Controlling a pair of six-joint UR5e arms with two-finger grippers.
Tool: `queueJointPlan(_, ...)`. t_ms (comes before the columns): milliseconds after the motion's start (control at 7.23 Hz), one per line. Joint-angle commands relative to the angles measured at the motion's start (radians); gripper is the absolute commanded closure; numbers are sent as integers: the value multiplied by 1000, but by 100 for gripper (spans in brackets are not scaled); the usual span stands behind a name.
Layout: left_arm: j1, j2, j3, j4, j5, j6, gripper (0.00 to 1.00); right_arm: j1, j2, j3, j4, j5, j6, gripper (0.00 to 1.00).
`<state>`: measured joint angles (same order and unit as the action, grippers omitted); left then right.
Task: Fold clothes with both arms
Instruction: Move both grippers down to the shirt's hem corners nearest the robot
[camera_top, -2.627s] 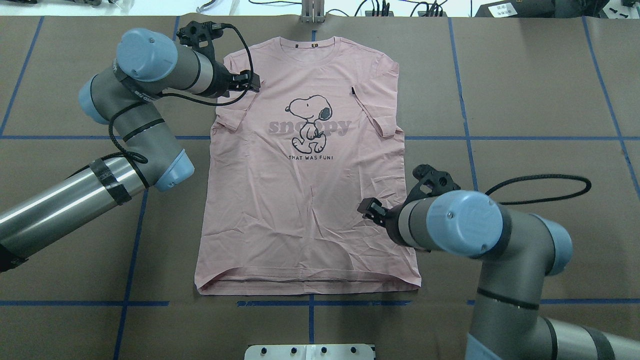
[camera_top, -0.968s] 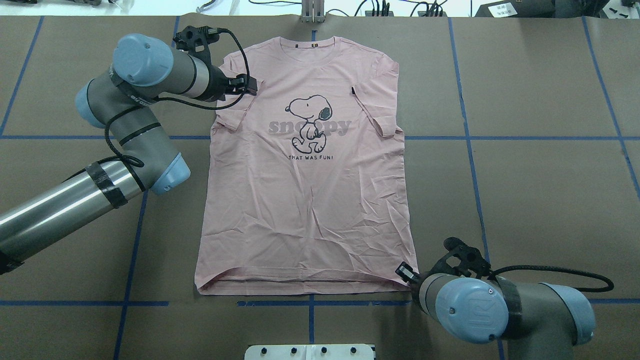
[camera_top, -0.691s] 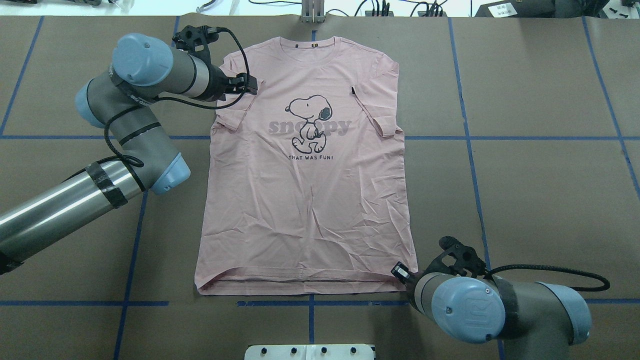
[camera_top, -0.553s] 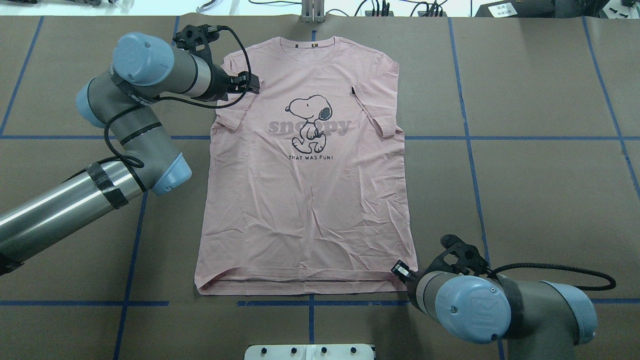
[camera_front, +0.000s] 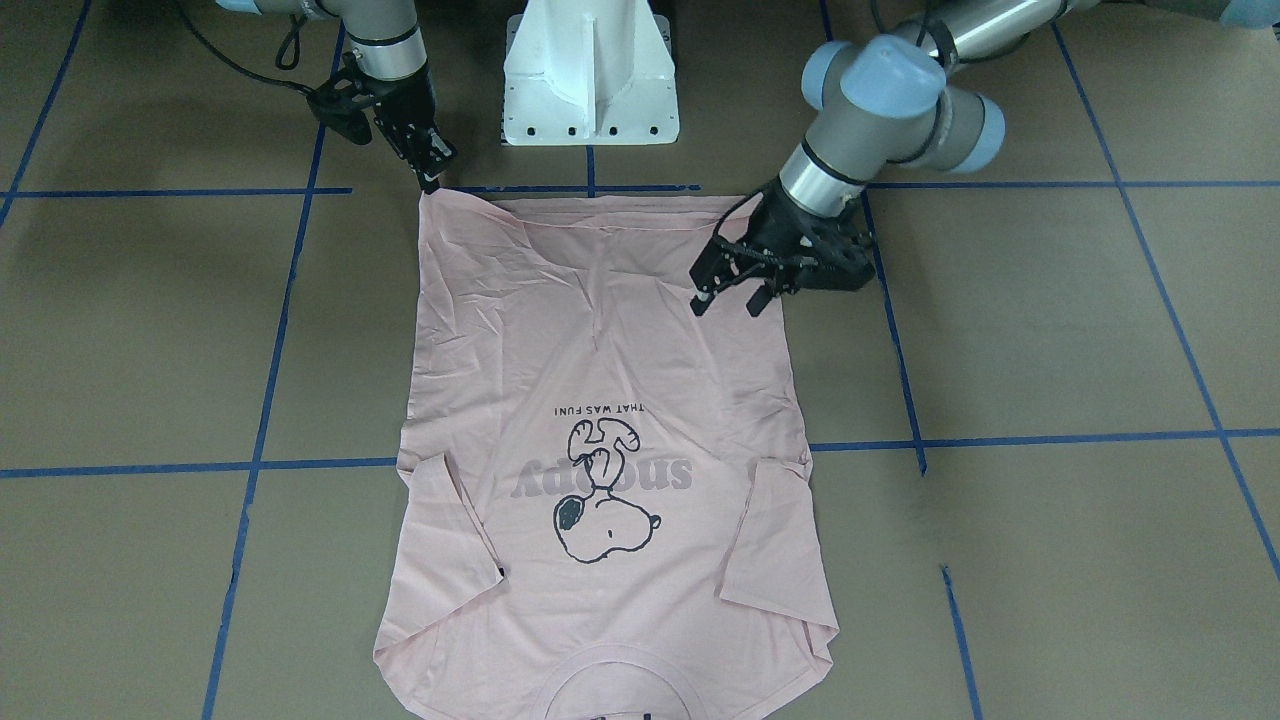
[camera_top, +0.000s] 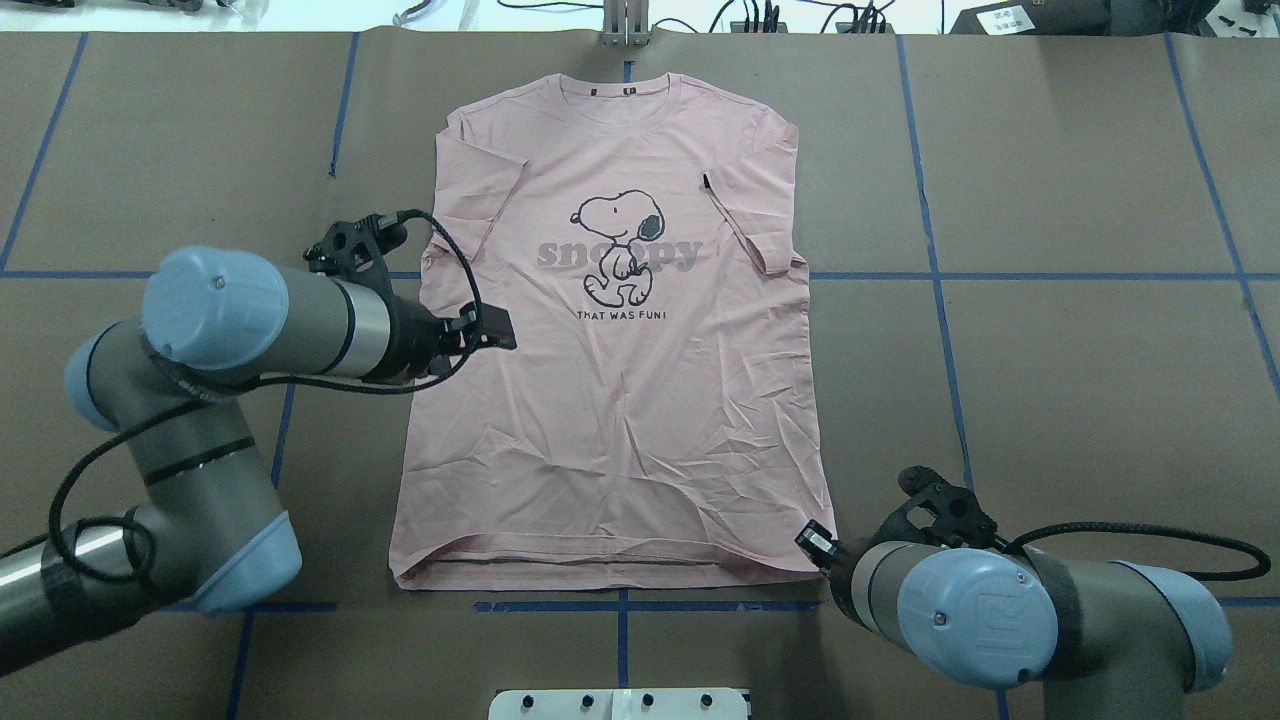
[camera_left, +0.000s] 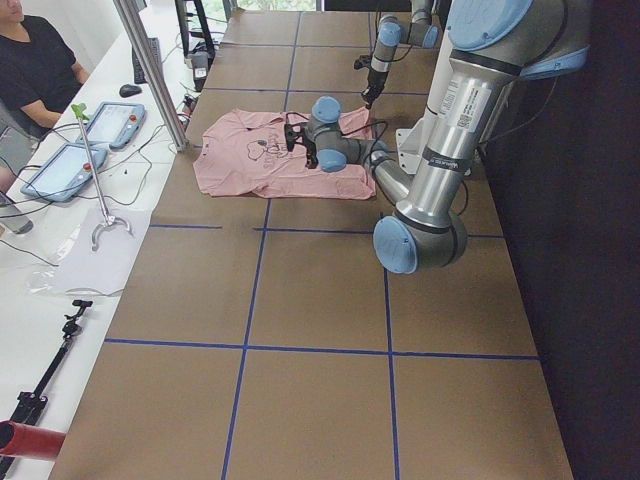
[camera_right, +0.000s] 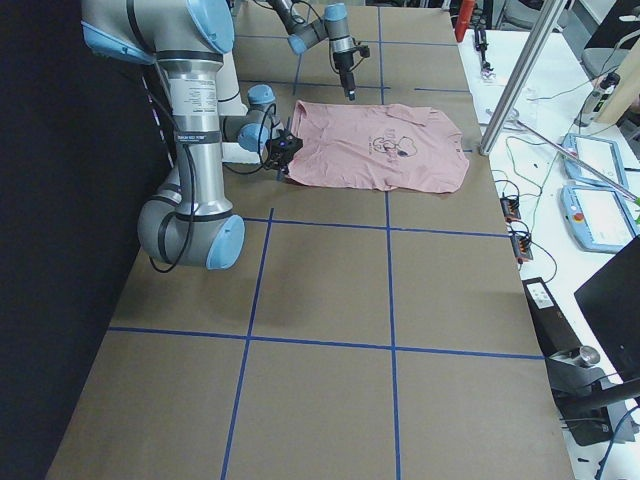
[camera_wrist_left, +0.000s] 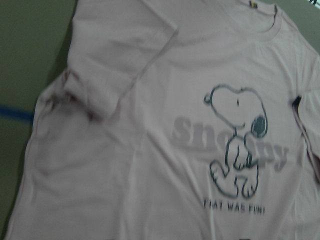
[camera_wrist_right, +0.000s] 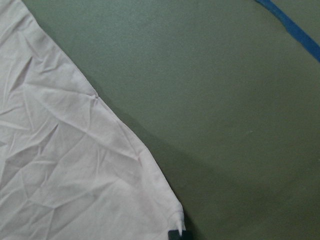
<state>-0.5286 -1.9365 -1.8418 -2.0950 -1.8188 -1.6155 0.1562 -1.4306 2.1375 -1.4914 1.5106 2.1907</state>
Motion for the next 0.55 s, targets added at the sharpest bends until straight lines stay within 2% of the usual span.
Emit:
queueJointPlan(0, 128, 88, -170, 196, 59, -141, 14, 0, -31, 2, 9, 2, -2, 100)
queueJointPlan(415, 183, 215, -186, 202, 55, -223, 18, 0, -30, 4, 10, 2, 0, 100)
